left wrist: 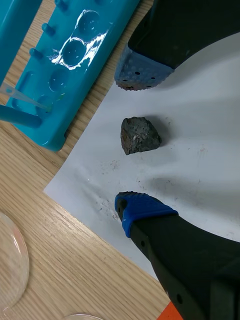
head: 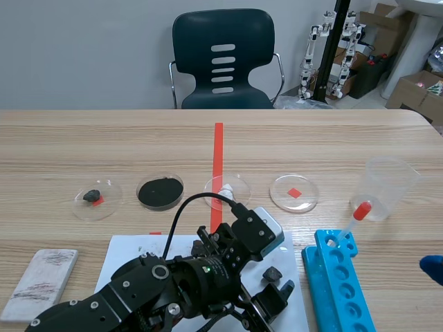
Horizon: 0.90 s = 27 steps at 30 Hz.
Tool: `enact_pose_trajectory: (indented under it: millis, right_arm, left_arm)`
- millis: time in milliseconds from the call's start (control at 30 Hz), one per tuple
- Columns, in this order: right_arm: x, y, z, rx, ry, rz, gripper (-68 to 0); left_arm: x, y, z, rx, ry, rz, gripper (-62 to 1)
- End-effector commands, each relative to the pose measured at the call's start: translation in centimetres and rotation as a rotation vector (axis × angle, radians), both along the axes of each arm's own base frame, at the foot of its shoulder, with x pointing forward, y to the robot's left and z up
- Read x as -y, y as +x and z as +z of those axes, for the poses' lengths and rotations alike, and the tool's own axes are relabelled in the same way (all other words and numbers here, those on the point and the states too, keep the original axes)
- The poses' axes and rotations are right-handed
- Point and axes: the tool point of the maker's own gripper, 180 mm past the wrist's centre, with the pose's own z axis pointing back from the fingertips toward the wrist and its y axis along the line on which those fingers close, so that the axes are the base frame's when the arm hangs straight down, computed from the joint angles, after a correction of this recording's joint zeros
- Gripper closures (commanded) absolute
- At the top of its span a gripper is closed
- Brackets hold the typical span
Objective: Return to the home posture
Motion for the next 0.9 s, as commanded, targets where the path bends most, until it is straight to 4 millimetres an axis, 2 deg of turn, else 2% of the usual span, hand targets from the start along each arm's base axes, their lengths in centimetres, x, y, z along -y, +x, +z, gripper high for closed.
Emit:
enact_pose_trajectory:
  millis: [0, 600, 867]
  right_arm:
    - [-0.2, 0.4, 1.0, 0.036, 0.019, 0.006, -67.9]
    - [-0.2, 0.4, 1.0, 0.036, 0.019, 0.006, -67.9]
    - [-0.2, 0.4, 1.0, 0.036, 0.019, 0.006, -67.9]
  left_arm:
    - [0.8, 0.5, 1.3, 0.024, -0.041, 0.001, -43.8]
    - [0.7, 0.5, 1.2, 0.03, -0.026, -0.007, -43.7]
    - [1.0, 0.9, 2.2, 0.064, -0.06, -0.002, -44.0]
